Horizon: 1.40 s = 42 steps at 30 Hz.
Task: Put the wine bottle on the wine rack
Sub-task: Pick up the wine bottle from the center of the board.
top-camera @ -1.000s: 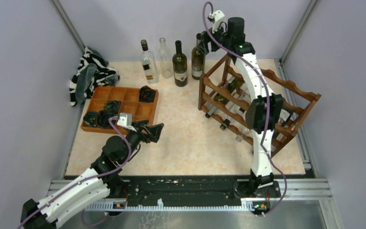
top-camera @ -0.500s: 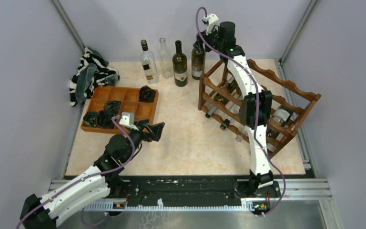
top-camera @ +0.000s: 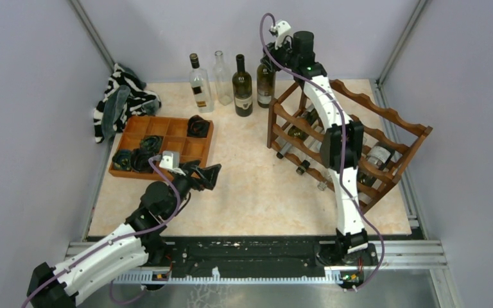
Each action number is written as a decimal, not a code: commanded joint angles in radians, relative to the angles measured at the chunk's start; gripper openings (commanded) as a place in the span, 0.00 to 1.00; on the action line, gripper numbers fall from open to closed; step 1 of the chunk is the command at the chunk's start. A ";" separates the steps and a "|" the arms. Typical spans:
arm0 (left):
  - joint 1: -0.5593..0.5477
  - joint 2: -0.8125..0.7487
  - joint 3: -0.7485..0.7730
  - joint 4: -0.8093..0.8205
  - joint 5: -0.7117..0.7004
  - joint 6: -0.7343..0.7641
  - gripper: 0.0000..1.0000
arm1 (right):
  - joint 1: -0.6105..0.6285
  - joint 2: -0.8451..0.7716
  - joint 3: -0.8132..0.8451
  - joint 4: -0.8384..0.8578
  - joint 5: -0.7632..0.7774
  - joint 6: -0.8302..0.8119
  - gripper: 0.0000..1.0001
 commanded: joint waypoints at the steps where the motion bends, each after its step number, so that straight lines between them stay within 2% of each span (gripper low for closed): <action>1: 0.004 -0.013 0.008 -0.004 0.010 -0.002 0.98 | 0.007 -0.041 0.085 0.058 -0.028 -0.030 0.02; 15: 0.004 -0.012 -0.012 0.032 0.133 -0.053 0.98 | 0.006 -0.192 0.030 -0.009 -0.112 -0.039 0.00; 26: 0.004 -0.047 -0.018 0.011 0.162 -0.081 0.98 | 0.006 -0.293 -0.067 -0.026 -0.138 -0.026 0.00; 37: 0.004 -0.082 -0.026 0.011 0.188 -0.108 0.98 | 0.008 -0.392 -0.164 -0.039 -0.239 0.005 0.00; 42: 0.004 -0.094 -0.025 0.011 0.205 -0.120 0.98 | 0.019 -0.449 -0.229 -0.038 -0.335 0.019 0.00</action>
